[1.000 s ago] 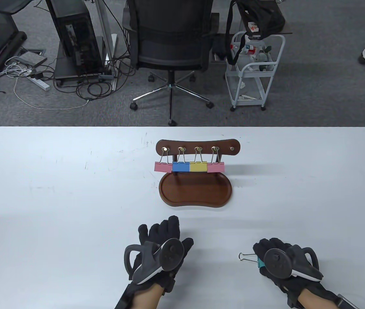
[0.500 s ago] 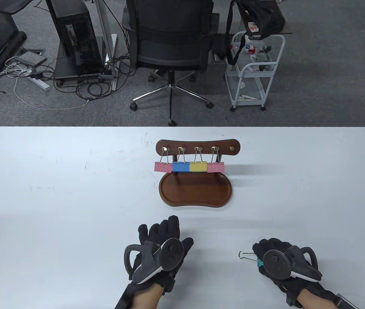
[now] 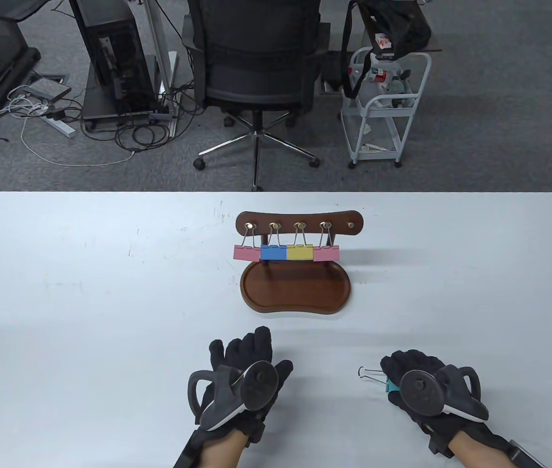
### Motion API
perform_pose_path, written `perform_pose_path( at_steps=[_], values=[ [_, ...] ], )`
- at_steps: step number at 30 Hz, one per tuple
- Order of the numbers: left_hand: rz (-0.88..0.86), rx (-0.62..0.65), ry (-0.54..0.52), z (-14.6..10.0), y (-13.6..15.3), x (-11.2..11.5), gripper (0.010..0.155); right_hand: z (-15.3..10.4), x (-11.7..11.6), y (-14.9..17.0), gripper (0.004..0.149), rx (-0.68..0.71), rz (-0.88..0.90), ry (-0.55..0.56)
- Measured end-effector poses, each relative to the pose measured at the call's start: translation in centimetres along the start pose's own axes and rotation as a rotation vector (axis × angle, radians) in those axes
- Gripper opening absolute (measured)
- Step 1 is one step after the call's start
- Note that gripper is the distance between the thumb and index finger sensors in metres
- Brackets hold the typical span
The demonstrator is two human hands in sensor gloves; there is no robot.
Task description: Hook binder clip onto key rack
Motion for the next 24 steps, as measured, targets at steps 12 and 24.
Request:
perform_pose_path(
  at_steps=[12, 24],
  values=[
    [-0.002, -0.002, 0.002, 0.0, -0.1, 0.0, 0.081, 0.5, 4.8, 1.0, 0.071, -0.09, 0.132, 0.162],
    [-0.002, 0.001, 0.006, 0.1, -0.3, 0.1, 0.082, 1.7, 9.3, 3.1, 0.072, -0.261, 0.334, 0.318]
  ],
)
Point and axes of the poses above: the tracker on the back of each hand, its own y axis roughly to the little-finger side, its own z axis roughly from the wrist to the fingertips, x = y × z, the point moved 2 cm from there along z, roughly from the wrist to the fingertips, and after that the axes turned 2 degrees about -z, right-handed, at the moved point
